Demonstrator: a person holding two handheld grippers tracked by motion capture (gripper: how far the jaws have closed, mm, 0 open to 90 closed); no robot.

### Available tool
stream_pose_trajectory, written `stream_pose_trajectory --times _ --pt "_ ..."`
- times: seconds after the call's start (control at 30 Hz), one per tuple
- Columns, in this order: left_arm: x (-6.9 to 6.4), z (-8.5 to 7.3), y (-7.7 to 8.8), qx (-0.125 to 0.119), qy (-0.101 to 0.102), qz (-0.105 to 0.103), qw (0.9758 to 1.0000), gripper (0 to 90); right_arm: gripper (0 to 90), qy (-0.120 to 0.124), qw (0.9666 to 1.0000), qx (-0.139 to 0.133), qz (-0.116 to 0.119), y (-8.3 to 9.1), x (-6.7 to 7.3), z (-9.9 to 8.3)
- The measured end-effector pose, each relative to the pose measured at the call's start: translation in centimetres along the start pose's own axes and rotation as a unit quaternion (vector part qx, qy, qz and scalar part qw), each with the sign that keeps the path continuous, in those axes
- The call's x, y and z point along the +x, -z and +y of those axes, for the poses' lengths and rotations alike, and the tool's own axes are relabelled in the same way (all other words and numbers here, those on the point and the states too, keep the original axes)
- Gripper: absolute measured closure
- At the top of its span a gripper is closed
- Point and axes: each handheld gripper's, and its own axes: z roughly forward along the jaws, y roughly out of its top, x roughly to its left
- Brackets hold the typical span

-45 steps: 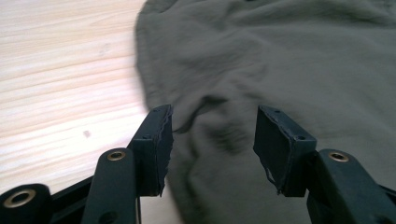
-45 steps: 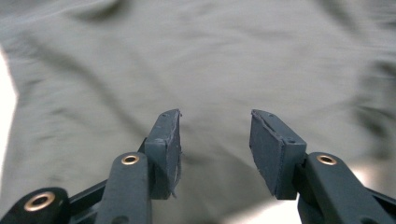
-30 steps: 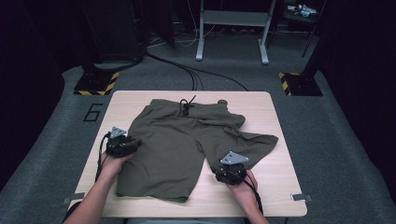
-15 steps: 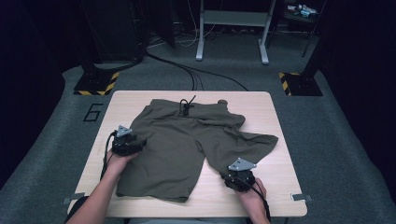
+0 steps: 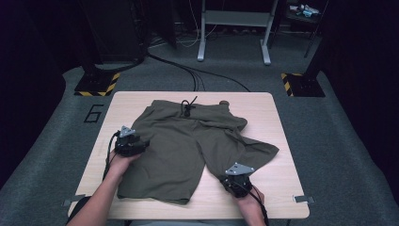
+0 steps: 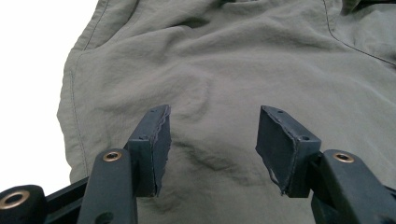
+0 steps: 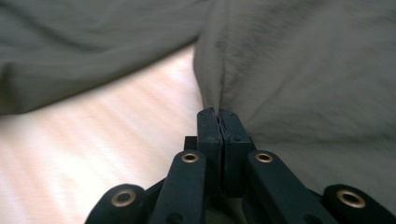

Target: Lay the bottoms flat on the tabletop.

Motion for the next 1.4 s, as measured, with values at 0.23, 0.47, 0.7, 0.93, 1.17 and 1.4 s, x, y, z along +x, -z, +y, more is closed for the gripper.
stream_pose_trajectory --times 0.23,0.47,0.7,0.93,1.17,1.4 --pt "-0.3 0.0 -0.1 0.0 -0.007 -0.003 1.0 44.2 88.0 0.013 0.9994 0.0 0.033 -0.1 3.2 0.1" --pt "-0.5 0.0 -0.1 0.005 -0.013 -0.009 0.9999 44.1 87.8 0.029 0.9981 -0.001 0.055 -0.4 5.6 -0.3" --pt "-0.9 0.0 -0.3 0.013 -0.028 -0.018 0.9994 43.9 75.9 0.056 0.9959 -0.007 0.072 -0.8 6.8 0.0" --pt "-1.3 -0.4 -1.0 0.035 -0.044 -0.021 0.9982 43.8 64.0 0.036 0.9971 -0.057 0.036 1.1 3.7 1.6" --pt "-0.7 -1.1 -1.4 0.07 -0.053 -0.007 0.9961 44.0 61.7 0.029 0.9966 -0.074 -0.02 1.3 -0.1 2.7" --pt "-0.2 -1.4 -0.9 0.071 -0.045 0.008 0.9964 45.0 60.0 -0.001 0.9955 -0.072 -0.062 0.4 -4.5 3.7"
